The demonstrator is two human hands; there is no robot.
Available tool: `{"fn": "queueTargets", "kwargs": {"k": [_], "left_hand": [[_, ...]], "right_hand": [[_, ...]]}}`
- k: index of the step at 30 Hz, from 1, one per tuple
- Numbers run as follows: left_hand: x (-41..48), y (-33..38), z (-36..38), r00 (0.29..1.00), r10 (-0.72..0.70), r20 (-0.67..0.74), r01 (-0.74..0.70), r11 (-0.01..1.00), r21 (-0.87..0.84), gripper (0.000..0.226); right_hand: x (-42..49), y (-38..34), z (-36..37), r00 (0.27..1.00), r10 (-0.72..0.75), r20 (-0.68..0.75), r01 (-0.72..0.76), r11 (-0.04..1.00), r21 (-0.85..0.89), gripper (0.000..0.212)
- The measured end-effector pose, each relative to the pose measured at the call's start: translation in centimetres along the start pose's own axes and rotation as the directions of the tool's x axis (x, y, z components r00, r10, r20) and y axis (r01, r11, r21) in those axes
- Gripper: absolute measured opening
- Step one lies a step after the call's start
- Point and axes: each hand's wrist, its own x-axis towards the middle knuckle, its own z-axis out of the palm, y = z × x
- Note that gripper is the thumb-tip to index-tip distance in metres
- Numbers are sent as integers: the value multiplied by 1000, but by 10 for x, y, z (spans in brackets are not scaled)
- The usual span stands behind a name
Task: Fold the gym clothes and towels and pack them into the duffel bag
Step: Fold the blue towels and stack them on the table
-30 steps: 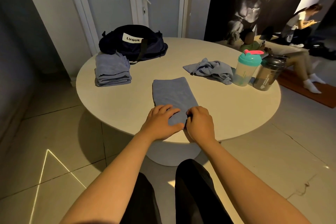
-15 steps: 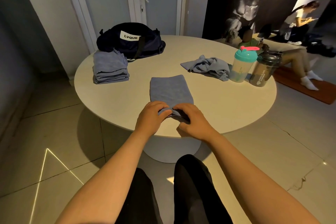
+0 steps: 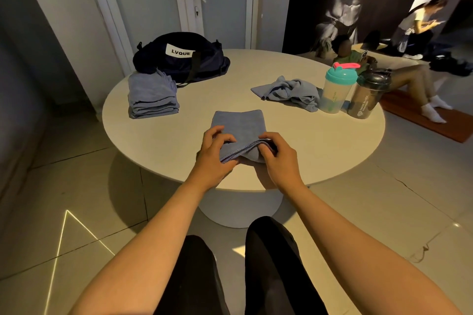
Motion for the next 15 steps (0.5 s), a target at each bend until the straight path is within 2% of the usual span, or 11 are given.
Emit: {"fn": "queueTargets", "kwargs": {"k": [2,5,7,11,15], "left_hand": [[5,4,0,999,-25,-44,23,999,-44,35],[14,5,0,985,-158,-71,140,966,-218,24],[24,2,-2,965,-229,-124,183,936,-300,25],[49,4,-6,935,-293,-202,195,896,-398,32],[75,-14,-2,912,-355,-203,276,901,-336,19]], "right_hand": [[11,-4,-1,1000,18,-2,-18,1000,1,17],[29,-10,2,998,61,-27,-62,998,-18,22],[39,-14,6,994,101,-33,-102,994,-27,31],[58,-11,9,982,179,54,-178,984,-27,53],[80,1,16,978,188,88,-182,981,-73,45]]}}
